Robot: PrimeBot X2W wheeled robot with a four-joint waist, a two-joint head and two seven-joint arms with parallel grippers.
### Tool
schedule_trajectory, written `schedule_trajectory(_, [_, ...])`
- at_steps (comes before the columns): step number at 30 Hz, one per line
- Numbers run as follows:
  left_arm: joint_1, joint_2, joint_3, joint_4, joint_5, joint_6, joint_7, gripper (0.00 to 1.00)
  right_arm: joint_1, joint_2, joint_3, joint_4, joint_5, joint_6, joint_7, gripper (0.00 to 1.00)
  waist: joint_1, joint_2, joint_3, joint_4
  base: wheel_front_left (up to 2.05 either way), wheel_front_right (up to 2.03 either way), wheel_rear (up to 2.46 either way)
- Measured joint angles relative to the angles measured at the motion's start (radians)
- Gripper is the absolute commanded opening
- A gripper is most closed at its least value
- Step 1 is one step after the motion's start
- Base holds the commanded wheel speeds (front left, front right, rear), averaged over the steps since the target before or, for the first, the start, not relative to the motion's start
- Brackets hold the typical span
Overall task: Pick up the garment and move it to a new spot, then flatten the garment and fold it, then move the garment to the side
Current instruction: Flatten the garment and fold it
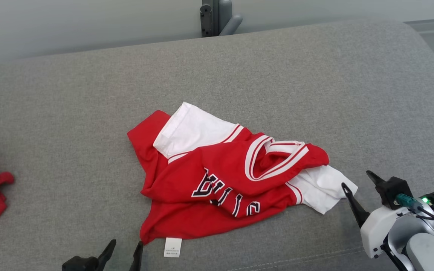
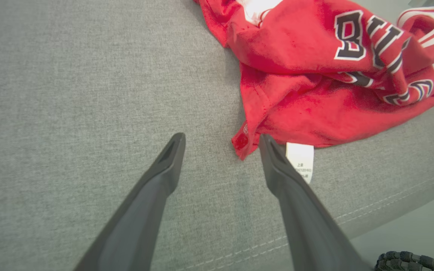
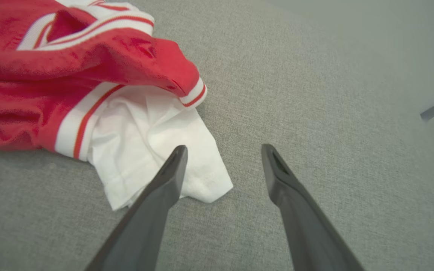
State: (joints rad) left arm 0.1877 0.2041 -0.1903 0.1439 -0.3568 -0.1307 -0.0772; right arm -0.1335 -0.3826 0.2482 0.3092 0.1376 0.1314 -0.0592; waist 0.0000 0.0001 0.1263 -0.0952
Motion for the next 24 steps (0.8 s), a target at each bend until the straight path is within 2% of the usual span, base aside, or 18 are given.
schedule_trajectory(4, [-0.037, 0.034, -0.068, -0.009, -0.055, 0.000, 0.082, 1.00, -0.065, -0.049, 0.125, 0.017, 0.098, 0.000, 0.118, 1.00, 0.0000, 0.0000, 0.039, 0.001, 0.00, 0.00, 0.00])
schedule_trajectory(6, [-0.058, 0.048, -0.081, -0.015, -0.075, 0.000, 0.088, 1.00, -0.094, -0.062, 0.148, 0.029, 0.119, 0.000, 0.134, 1.00, 0.0000, -0.0001, 0.058, 0.001, 0.00, 0.00, 0.00])
schedule_trajectory(15, [-0.107, 0.082, -0.137, -0.010, -0.127, 0.000, 0.148, 1.00, -0.159, -0.062, 0.201, 0.085, 0.178, 0.000, 0.155, 1.00, 0.0000, 0.0000, 0.129, -0.001, 0.00, 0.00, 0.00])
schedule_trajectory(24, [-0.131, 0.101, -0.170, -0.028, -0.154, -0.001, 0.140, 1.00, -0.189, -0.063, 0.219, 0.118, 0.221, 0.000, 0.130, 1.00, 0.0000, -0.0001, 0.167, 0.000, 0.00, 0.00, 0.00])
